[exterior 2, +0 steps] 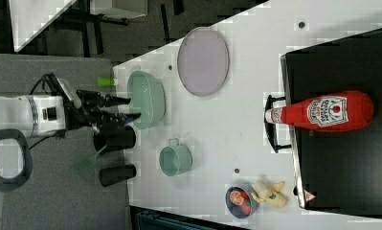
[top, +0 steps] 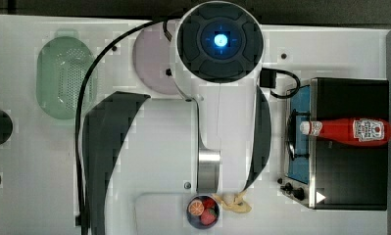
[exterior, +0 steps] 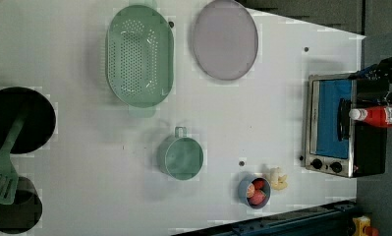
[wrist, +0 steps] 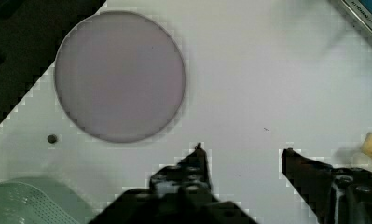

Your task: Pick Ketchup from oven and place it on table.

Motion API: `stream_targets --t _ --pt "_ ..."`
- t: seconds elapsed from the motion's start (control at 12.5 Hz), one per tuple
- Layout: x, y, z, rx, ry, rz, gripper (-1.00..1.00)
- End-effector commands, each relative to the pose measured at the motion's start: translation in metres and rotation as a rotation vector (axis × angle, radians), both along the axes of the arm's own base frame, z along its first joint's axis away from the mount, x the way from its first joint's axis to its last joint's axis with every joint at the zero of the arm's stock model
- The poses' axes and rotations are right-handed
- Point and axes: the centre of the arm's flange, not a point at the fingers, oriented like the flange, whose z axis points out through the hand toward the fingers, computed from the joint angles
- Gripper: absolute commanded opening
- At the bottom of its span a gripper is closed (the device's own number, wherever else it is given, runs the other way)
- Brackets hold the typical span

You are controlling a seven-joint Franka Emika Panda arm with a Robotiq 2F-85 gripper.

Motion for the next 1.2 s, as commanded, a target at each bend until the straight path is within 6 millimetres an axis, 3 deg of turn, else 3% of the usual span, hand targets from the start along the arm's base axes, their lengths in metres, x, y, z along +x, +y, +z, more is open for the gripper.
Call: stream_targets --t 0.08,0.24,0.56,0.8,1.2 --pt "-0.133 -0.030 0.101 -0.034 -0.036 -0.060 0.59" --pt "-0.133 -0.032 0.101 -0.033 -0.036 -0.064 1.00" --pt "-0.131 -0.065 0.096 -0.014 -0.038 -0.126 1.00" --pt "-0.123 -0.121 0.078 0.011 -0.028 -0.232 1.00" --pt "-0.104 -0.222 0.027 0.017 -0.050 -0.415 1.00"
